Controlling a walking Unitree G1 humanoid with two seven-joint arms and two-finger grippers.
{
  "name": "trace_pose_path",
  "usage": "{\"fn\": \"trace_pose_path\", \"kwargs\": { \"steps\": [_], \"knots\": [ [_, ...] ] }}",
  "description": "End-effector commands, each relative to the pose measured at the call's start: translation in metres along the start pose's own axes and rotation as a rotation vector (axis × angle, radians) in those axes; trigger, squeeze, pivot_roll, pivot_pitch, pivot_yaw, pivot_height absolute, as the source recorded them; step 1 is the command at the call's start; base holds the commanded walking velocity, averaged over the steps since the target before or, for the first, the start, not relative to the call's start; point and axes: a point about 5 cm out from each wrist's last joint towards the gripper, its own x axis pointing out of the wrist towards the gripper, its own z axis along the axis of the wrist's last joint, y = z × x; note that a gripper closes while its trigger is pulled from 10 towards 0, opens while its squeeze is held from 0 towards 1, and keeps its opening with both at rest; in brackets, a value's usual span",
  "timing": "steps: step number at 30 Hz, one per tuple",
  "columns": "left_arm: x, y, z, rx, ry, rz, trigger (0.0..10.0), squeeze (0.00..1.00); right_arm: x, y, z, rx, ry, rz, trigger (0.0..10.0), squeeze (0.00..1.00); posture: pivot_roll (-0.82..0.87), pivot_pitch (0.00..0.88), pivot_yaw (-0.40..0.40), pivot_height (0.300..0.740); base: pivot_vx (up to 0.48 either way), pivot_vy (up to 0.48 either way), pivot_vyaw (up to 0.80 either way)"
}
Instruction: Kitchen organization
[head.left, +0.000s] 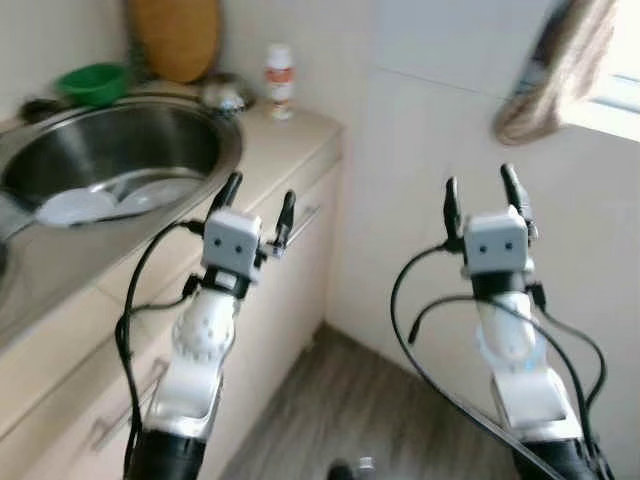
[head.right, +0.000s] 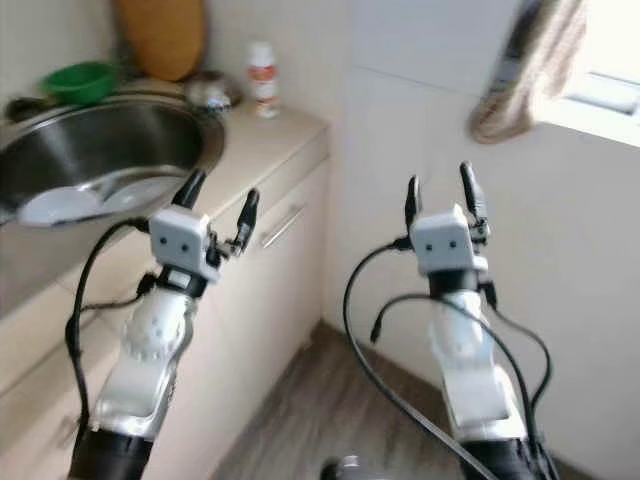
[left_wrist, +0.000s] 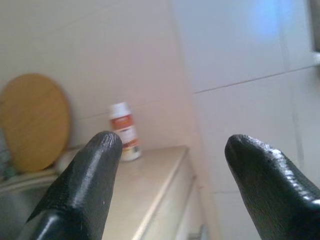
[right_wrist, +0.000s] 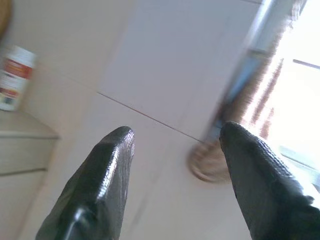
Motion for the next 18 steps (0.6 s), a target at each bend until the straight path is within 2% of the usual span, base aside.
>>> {"fn": "trace_pose_path", "kwargs": {
  "steps": [1, 11, 13, 18],
  "knots": [
    [0.0012, -0.0009, 0.0011, 0.000, -0.005, -0.007, 10.0, 0.00, 0.0022, 0.0000, 0.0029, -0.008, -0.017, -0.005, 10.0, 0.00, 0.01, 0.025, 0.011, 0.740, 0.000, -0.319, -0.80],
    [0.0019, -0.0007, 0.0002, 0.000, 0.000, -0.010, 10.0, 0.00, 0.0022, 0.0028, 0.0001, -0.028, -0.010, 0.006, 10.0, 0.00, 0.00, 0.022, 0.012, 0.740, 0.000, -0.480, -0.80],
    [0.0018, -0.0009, 0.0001, 0.000, 0.000, -0.010, 10.0, 0.00, 0.0014, 0.0050, -0.0017, -0.057, -0.001, 0.022, 10.0, 0.00, 0.01, 0.020, 0.013, 0.740, 0.000, -0.480, 0.00],
    [0.0014, -0.0014, 0.0002, 0.000, 0.001, -0.010, 10.0, 0.00, 0.0008, 0.0076, -0.0029, -0.056, 0.003, 0.029, 10.0, 0.00, 0.01, 0.018, 0.012, 0.740, 0.000, -0.480, 0.00]
  ]
}}
